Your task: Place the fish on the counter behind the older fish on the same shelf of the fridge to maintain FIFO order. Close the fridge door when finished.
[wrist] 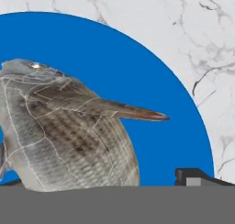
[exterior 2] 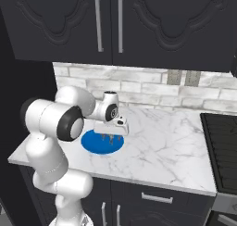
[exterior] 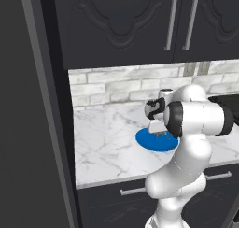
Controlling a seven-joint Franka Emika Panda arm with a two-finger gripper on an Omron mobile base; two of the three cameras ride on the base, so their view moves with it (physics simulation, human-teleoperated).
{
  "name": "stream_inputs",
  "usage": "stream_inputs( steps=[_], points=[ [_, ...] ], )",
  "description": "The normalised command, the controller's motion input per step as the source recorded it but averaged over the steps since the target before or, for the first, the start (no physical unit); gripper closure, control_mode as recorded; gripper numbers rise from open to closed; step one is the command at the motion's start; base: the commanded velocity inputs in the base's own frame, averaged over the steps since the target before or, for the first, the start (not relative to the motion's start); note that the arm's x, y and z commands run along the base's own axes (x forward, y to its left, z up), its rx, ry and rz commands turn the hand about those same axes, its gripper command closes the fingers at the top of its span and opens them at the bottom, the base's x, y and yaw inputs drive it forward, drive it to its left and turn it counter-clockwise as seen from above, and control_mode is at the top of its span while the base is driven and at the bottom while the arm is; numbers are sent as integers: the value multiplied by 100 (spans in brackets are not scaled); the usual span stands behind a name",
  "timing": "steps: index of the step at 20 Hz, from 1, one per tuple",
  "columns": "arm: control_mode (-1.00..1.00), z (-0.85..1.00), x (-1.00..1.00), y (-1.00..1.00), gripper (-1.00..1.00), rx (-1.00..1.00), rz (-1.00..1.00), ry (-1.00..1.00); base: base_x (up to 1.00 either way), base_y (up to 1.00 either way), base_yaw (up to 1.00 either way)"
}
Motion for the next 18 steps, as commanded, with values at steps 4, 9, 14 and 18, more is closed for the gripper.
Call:
stream_inputs(
  steps=[4, 9, 14, 18],
  points=[
    [-100, -21, 34, 0, -100, 0, 4, -6, 0, 0, 0],
    [-100, -33, 6, 2, 100, 0, 3, -7, 0, 0, 0],
    [-100, -6, -10, 0, 100, 0, 0, -3, 0, 0, 0],
    [-100, 0, -24, 5, 100, 0, 0, -12, 0, 0, 0]
  ],
)
